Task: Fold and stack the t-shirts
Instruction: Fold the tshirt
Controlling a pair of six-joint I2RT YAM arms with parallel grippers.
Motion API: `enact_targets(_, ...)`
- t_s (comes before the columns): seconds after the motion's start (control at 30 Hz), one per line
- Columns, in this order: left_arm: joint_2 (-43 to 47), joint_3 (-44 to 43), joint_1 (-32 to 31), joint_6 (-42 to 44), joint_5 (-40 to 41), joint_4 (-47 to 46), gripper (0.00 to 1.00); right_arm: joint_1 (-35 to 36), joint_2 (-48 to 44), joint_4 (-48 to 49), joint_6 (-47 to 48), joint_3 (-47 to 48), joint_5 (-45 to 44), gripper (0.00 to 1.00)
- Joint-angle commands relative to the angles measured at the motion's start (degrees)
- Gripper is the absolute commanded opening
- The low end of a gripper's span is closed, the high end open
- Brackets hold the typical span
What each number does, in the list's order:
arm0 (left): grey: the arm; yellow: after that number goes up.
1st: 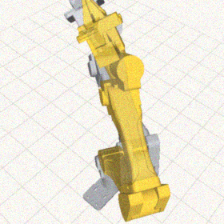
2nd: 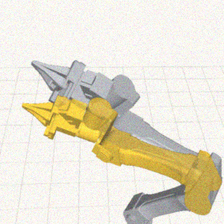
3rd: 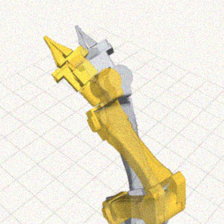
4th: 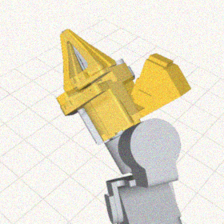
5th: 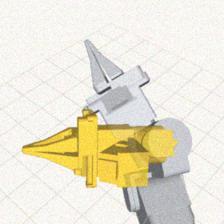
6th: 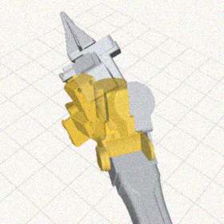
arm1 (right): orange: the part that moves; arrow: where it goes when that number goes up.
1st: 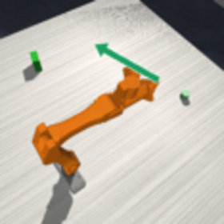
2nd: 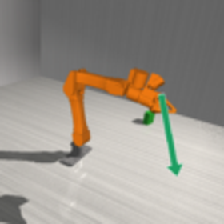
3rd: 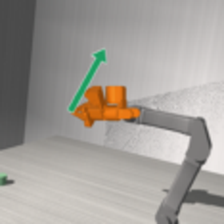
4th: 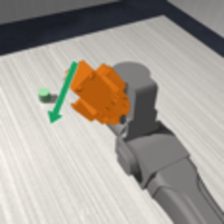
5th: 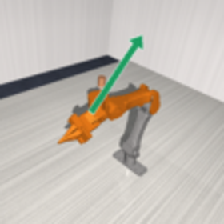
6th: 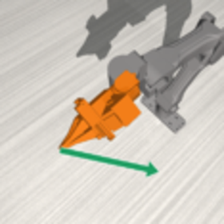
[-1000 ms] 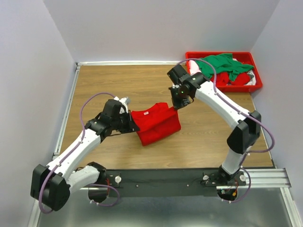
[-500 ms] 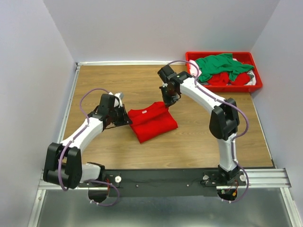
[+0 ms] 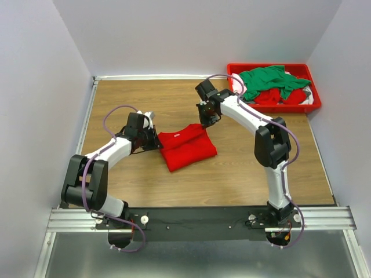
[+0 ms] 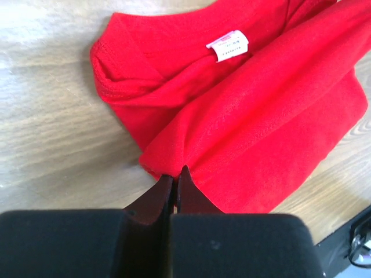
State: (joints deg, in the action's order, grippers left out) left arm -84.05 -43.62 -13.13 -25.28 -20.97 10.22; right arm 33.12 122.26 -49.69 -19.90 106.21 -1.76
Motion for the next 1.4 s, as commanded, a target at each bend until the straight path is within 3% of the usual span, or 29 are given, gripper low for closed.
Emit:
enact_targets(0.0,0.29,-1.56,0.64,1.02,4.44,-0.90,0.07,-0.96,0.70,4.16,0.13,-0.57,-1.23,0.01)
enact_targets(0.1,0.99,-1.91,0.73,0.93,4.45,-1.78,0.27,-1.04,0.70,4.78,-0.49,-0.57,-1.75,0.11)
enact_targets(0.13,1.17,-1.91,0.65,0.76,4.27,-1.87,0.44,-0.96,0.53,5.04,-1.01,-0.57,-2.02,0.14)
enact_targets(0.2,1.96,-2.00,0.64,0.67,3.75,-1.78,0.58,-1.04,-1.57,5.65,-1.37,-1.96,-2.02,0.26)
enact_targets(0.27,4.93,-1.74,0.64,-0.21,4.01,-1.87,0.69,-1.04,-3.77,7.94,-1.54,-3.90,-1.93,0.34)
enact_targets(0.33,9.84,-0.77,0.73,-1.17,3.83,-1.78,0.71,-0.96,-7.99,10.83,-1.63,-8.02,-1.93,0.42)
enact_targets(0.53,25.05,3.36,-2.34,-3.90,5.24,-1.08,0.70,-0.87,-22.57,20.93,-3.12,-23.90,-0.45,0.49)
enact_targets(0.63,26.92,6.08,-5.76,-6.01,3.66,-0.81,0.45,-0.96,-25.83,26.57,-2.86,-30.25,8.94,0.41)
enact_targets(0.77,26.57,10.21,-11.92,-8.91,4.97,-2.82,0.42,-0.87,-25.75,29.73,-2.51,-34.31,14.68,0.34)
enact_targets(1.0,15.86,7.50,-11.93,-9.00,9.28,-9.24,0.38,-0.87,-20.14,36.15,-2.16,-34.68,20.30,0.26)
enact_targets(1.1,9.45,4.69,-8.08,-9.44,9.46,-13.11,0.36,-1.66,-17.24,38.87,-3.12,-31.43,22.05,0.25)
enact_targets(1.17,5.75,3.98,-6.04,-11.28,5.25,-16.97,0.33,-3.15,-14.42,42.73,-5.84,-30.19,27.05,0.25)
enact_targets(1.3,0.22,5.55,-3.93,-16.10,1.82,-25.67,0.33,-5.78,-8.89,55.90,-14.53,-31.41,38.65,0.26)
enact_targets(1.37,-4.25,7.22,-2.18,-17.87,-1.25,-31.54,0.33,-7.02,-5.03,67.23,-21.45,-33.95,42.88,0.27)
